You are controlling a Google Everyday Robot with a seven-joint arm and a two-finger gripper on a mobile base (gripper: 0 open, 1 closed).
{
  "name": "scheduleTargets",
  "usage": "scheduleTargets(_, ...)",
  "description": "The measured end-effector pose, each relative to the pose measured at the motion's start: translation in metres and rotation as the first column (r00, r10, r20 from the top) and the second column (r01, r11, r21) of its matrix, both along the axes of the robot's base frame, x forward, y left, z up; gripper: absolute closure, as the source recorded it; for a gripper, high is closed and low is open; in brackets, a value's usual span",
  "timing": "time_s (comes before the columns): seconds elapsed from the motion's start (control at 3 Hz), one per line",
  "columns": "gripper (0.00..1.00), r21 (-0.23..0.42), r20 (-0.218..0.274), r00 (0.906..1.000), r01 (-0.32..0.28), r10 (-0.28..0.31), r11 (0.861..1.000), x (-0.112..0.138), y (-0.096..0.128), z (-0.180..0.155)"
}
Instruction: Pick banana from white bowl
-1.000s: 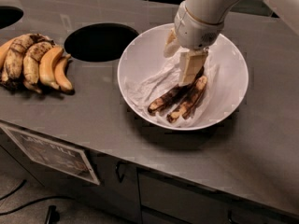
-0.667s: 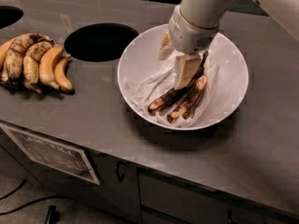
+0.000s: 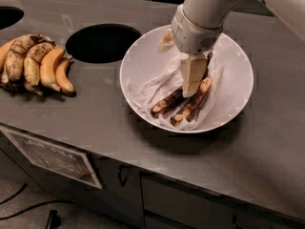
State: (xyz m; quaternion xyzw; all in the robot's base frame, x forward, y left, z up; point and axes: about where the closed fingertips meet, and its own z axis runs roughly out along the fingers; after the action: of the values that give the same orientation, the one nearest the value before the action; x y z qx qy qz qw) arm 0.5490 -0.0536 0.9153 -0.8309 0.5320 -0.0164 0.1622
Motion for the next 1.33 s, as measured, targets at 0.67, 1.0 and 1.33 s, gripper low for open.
scheduleTargets(0.67, 0.0, -0.033, 0.023, 0.9997, 0.009, -0.008, 0.999, -0.01, 0.005, 0.023)
scheduleTargets(1.0, 0.0, -0.047, 0.025, 0.9997, 0.0, 0.001, 0.999, -0.008, 0.013, 0.03)
scheduleTargets(1.33, 0.0, -0.039, 0.003, 0.9992, -0.04, 0.041, 0.998, 0.004, 0.022, 0.021)
